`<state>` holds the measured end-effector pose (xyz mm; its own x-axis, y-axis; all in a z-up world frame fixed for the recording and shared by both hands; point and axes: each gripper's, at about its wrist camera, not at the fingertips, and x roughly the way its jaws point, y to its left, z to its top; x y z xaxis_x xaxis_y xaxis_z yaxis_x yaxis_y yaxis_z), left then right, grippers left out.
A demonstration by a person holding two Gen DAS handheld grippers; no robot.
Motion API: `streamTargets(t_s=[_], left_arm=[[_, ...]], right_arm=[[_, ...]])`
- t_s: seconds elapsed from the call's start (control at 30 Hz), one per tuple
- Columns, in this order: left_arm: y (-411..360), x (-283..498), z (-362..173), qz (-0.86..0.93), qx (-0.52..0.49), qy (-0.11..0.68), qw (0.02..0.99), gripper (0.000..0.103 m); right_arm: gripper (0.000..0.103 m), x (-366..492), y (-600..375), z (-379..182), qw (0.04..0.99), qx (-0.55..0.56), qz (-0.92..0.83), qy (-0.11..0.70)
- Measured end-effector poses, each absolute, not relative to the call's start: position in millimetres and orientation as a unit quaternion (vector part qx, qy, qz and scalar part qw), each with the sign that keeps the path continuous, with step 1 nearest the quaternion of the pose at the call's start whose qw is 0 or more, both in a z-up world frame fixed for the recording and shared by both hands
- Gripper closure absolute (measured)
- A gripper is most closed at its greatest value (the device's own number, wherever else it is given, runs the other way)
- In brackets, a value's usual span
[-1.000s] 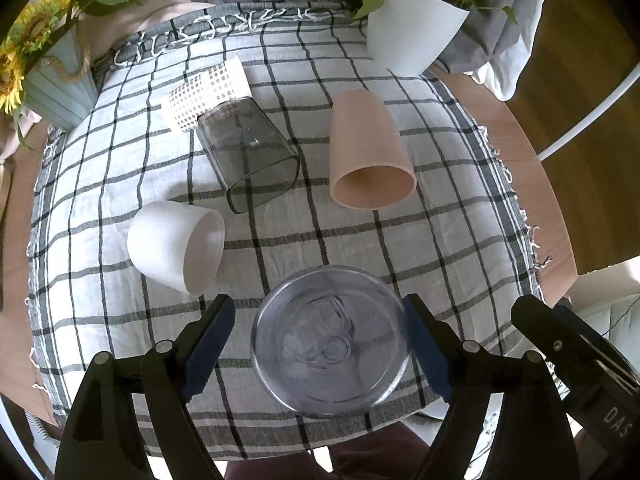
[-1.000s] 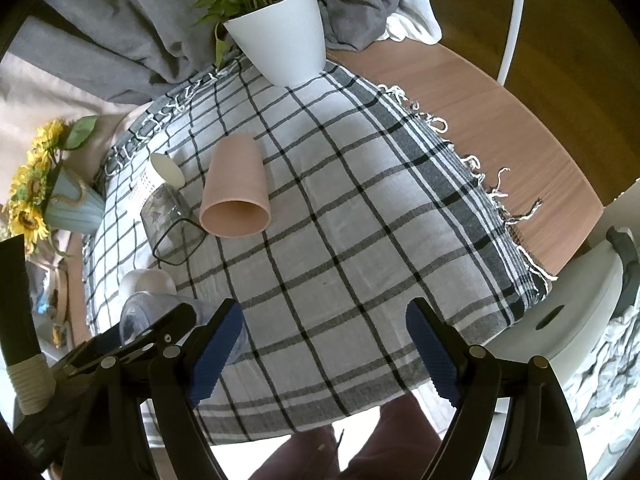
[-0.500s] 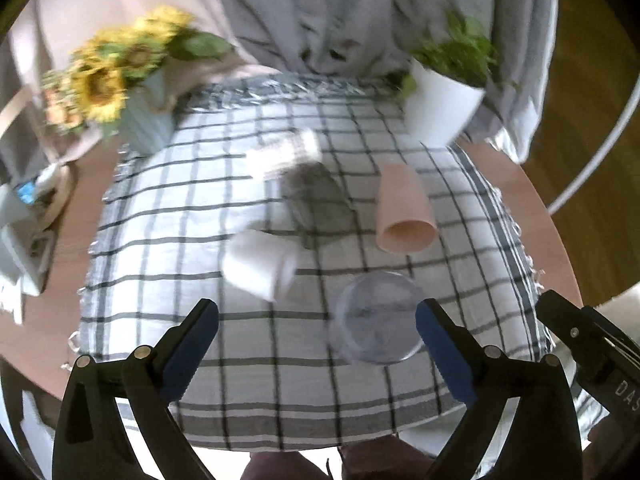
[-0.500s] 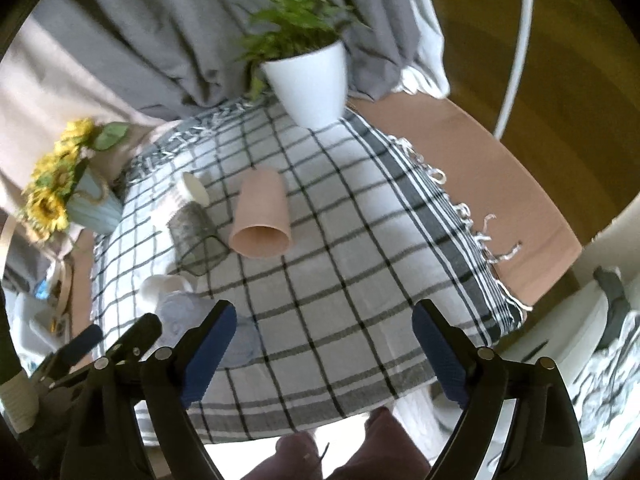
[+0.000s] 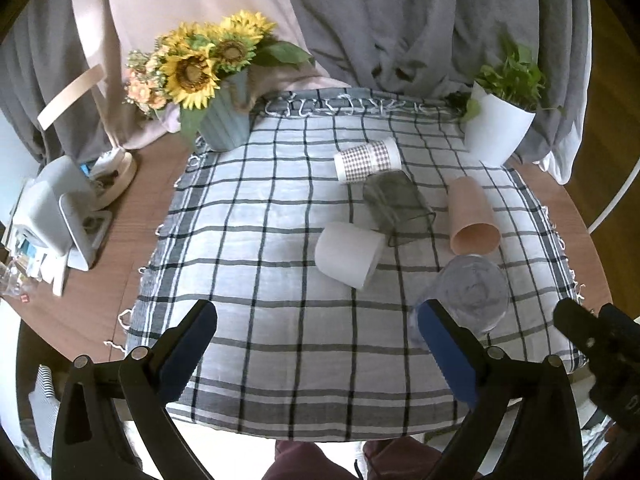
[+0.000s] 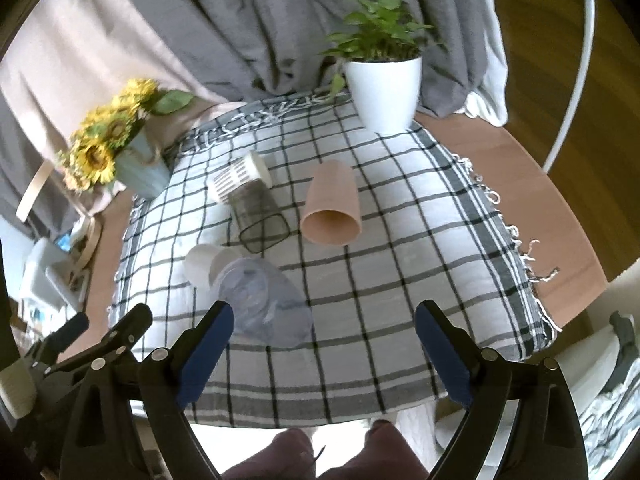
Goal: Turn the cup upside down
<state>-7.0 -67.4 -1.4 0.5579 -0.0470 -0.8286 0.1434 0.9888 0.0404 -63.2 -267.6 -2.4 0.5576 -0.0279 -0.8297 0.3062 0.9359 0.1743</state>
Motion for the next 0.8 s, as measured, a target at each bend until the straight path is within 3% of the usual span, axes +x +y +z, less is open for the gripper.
streamTargets(t_s=[0.8], left_arm=[[-38, -17, 9, -0.046, 0.044, 0.455, 0.888, 0.000]], right_arm=[[0.006, -70, -223, 12, 0.888, 0.101, -0.087, 0.439]])
